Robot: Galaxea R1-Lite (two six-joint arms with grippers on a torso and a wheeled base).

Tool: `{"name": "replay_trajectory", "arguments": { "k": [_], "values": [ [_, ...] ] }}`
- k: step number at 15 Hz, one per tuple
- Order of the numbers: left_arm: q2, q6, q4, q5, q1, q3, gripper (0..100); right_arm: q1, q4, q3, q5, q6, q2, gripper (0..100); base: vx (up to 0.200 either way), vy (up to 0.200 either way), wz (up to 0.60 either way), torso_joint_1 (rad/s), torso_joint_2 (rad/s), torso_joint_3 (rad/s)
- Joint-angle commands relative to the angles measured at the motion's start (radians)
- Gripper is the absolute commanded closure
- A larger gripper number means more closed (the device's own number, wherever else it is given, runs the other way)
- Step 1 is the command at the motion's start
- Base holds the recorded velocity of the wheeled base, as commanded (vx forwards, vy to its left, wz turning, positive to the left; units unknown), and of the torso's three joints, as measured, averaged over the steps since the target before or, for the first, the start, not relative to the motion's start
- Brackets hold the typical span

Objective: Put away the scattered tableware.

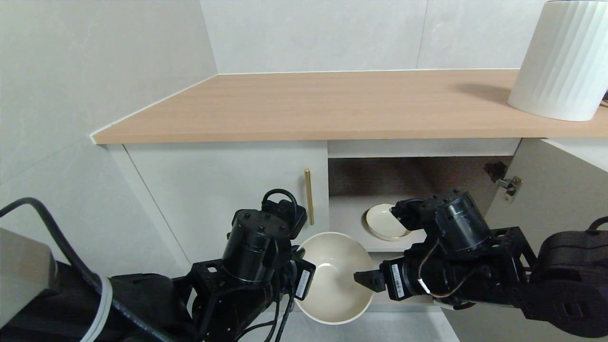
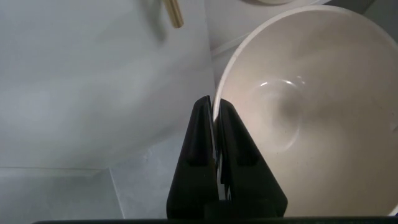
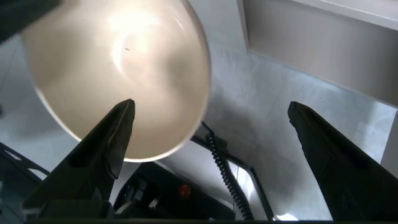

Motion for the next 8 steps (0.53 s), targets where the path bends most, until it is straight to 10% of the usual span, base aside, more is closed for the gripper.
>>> {"name": "replay_trajectory", "arguments": {
  "k": [1, 2, 8],
  "values": [
    [-0.015, 0.000, -0.001, 0.000, -0.002, 0.003, 100, 0.000, -0.001, 0.001, 0.000, 0.000, 0.020, 0, 0.000, 0.000, 0.00, 0.000, 0.00, 0.000],
    [-0.015, 0.000, -0.001, 0.000, -0.006, 0.003, 100, 0.000, -0.001, 0.000, 0.000, 0.000, 0.027, 100, 0.000, 0.000, 0.00, 0.000, 0.00, 0.000],
    [-0.014, 0.000, -0.001, 0.000, -0.009, 0.006, 100, 0.008, -0.001, 0.000, 0.000, 0.000, 0.023, 100, 0.000, 0.000, 0.00, 0.000, 0.00, 0.000]
  ]
}}
